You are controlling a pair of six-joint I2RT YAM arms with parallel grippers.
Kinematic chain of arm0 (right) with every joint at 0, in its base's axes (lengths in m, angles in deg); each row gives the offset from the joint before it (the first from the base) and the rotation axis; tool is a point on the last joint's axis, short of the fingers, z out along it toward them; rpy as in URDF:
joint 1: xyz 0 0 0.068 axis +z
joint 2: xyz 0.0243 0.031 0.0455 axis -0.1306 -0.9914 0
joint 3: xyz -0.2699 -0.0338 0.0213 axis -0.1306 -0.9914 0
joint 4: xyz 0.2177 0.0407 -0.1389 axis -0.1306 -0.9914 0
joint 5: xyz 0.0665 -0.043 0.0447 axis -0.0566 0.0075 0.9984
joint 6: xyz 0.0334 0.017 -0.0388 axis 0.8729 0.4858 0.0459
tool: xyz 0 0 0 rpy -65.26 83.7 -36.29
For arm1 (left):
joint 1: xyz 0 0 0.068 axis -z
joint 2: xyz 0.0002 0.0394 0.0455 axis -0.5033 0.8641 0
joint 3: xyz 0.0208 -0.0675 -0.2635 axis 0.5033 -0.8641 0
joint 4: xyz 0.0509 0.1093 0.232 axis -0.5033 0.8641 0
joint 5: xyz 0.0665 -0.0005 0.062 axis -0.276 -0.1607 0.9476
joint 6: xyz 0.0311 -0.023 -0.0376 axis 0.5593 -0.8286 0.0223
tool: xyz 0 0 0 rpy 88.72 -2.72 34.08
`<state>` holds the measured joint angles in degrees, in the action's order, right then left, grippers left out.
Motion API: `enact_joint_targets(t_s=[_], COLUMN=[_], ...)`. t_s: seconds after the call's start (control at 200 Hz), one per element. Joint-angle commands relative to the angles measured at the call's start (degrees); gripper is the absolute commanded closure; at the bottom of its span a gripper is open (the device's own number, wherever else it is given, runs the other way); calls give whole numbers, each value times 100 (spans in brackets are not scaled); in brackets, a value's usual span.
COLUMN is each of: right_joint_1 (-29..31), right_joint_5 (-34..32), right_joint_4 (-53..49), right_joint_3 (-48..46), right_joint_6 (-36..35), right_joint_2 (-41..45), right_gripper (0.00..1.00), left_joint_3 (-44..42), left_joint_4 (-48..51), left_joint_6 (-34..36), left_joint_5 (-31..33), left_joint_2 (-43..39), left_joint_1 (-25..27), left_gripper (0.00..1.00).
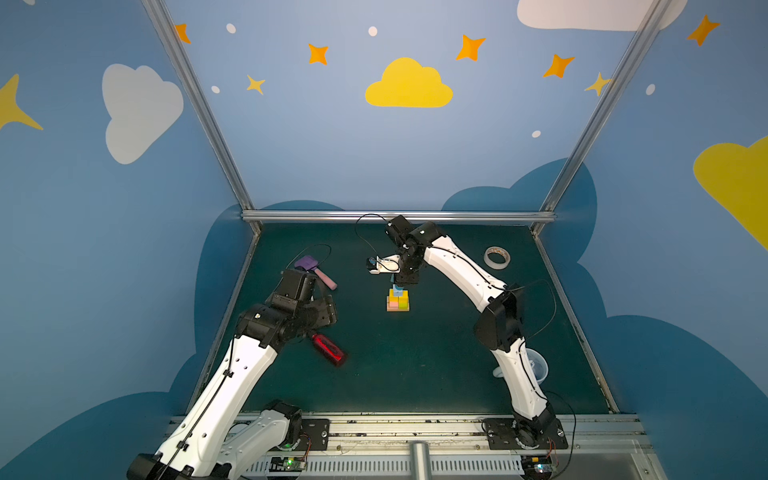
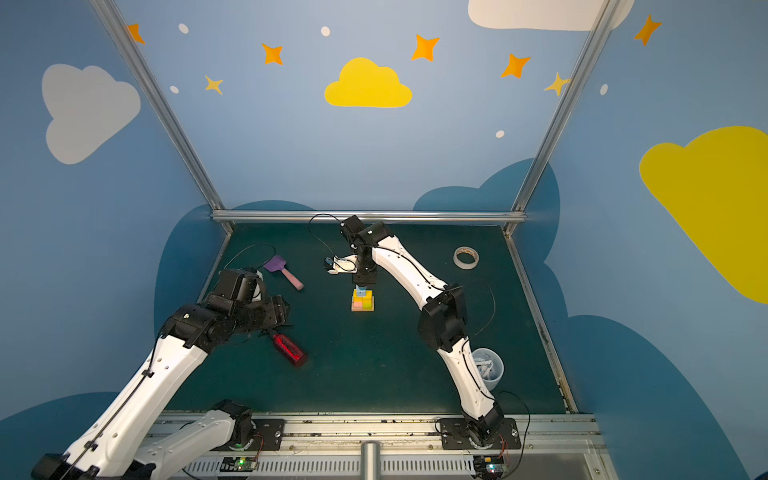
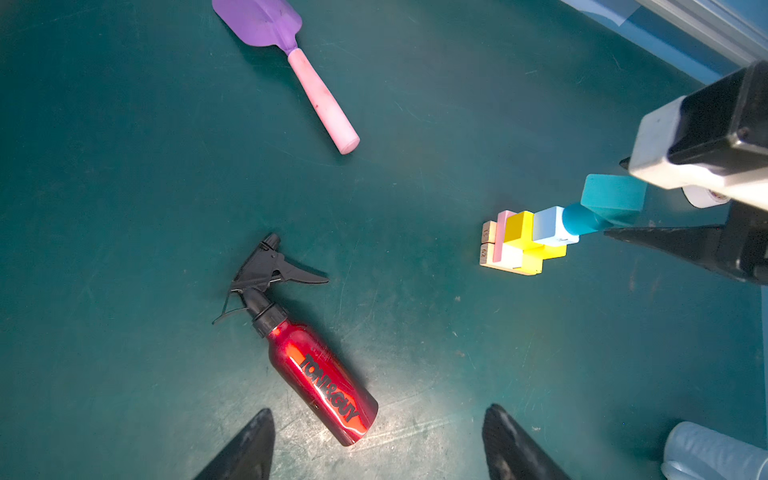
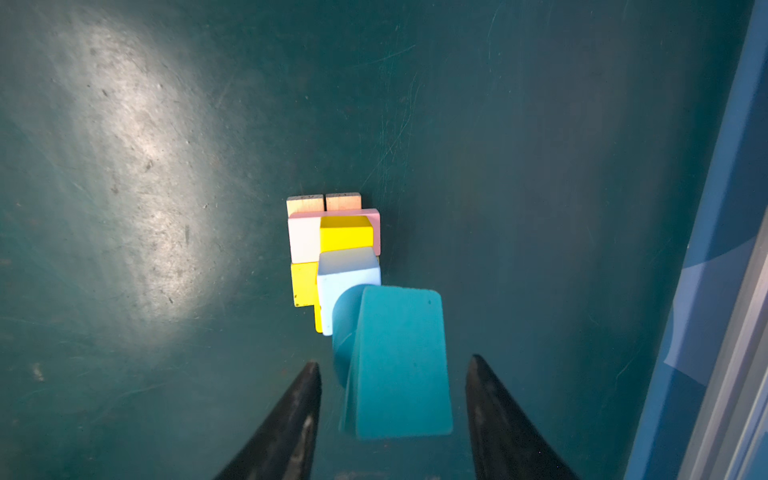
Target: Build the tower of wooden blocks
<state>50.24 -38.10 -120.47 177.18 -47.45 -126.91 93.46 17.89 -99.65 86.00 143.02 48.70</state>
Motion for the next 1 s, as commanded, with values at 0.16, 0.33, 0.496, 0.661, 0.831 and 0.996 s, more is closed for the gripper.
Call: enact_joint_targets(t_s=[0.16,0.33,0.496,0.661,0.831,0.996], right_joint_1=[53,67,51,-45,-391,-804], right_joint_5=[56,116,218,494,1104,1605], right_joint_4=[47,59,82,168,401,1197], right_joint_3=[-62,-53,-53,-65,-351,-1592], right_joint_6=[90,136,226,577,1317,2255], right_joint_2=[330,470,776,1235,1849,2725], right_gripper=[32,27,24,25,37,82], left_joint_3=[-84,-90,-19,65,116,145], left_joint_4=[-28,-46,-79,-181,-372,-556], left_joint_6=[47,47,64,60,-18,-111], left_joint_5=[-1,-5,-44,-128,-271,-421], left_joint_2=[-50,-43,7,65,166,339], left_joint_1=[-22,-27,-29,-29,-31,-29], left_gripper=[21,21,21,21,22,22])
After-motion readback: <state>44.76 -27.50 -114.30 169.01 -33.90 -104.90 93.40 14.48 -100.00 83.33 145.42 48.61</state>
